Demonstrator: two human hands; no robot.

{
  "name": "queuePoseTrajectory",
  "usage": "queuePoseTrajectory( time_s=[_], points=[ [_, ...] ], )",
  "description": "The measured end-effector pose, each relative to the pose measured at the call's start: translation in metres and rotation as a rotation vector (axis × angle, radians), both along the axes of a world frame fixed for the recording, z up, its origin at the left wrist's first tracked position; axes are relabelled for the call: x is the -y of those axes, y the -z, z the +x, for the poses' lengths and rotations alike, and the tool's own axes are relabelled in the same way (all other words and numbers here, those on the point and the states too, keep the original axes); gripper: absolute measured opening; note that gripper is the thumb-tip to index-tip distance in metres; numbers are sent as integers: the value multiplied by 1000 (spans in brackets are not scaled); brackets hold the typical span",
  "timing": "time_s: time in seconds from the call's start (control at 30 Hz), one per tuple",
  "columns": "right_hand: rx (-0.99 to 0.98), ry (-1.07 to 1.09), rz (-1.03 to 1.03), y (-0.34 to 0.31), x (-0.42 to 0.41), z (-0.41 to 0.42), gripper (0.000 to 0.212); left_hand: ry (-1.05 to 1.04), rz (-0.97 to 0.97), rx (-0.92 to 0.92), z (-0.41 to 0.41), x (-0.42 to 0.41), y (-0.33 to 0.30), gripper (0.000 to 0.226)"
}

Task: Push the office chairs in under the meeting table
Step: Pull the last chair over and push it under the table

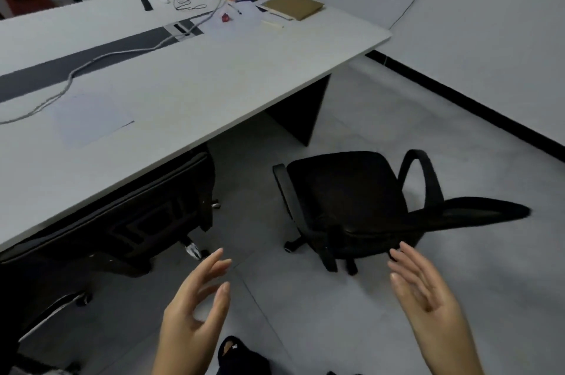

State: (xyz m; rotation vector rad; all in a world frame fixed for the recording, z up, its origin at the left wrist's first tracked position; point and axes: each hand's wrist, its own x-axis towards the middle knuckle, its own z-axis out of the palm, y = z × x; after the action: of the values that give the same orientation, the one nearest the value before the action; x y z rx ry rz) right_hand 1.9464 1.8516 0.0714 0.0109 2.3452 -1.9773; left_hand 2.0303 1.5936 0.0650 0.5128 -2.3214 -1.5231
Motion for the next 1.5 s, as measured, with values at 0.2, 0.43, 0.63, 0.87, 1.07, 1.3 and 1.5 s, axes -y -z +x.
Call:
queuePoseTrajectory(
  time_s=[0.2,0.43,0.63,0.87,1.07,1.3,1.5],
  points=[
    [-21,147,18,0,-122,-3,42,108,45,20,-38,-120,3,48],
    [-14,241,39,1,-220,-26,35,195,70,50,-80,-211,2,50],
    [28,216,55,8,-252,-72,40,197,34,76,-129,-240,10,55],
    [35,141,182,9,-266,-146,43,217,10,107,-191,-255,16,51],
    [46,-308,665,50,-275,-201,59,335,-222,335,-207,-251,47,48],
    [-211,-713,1084,127,-274,-260,61,533,-782,594,-240,-250,93,50],
    [-376,-867,1014,143,-280,-306,67,376,-742,754,-255,-268,109,61]
  ],
)
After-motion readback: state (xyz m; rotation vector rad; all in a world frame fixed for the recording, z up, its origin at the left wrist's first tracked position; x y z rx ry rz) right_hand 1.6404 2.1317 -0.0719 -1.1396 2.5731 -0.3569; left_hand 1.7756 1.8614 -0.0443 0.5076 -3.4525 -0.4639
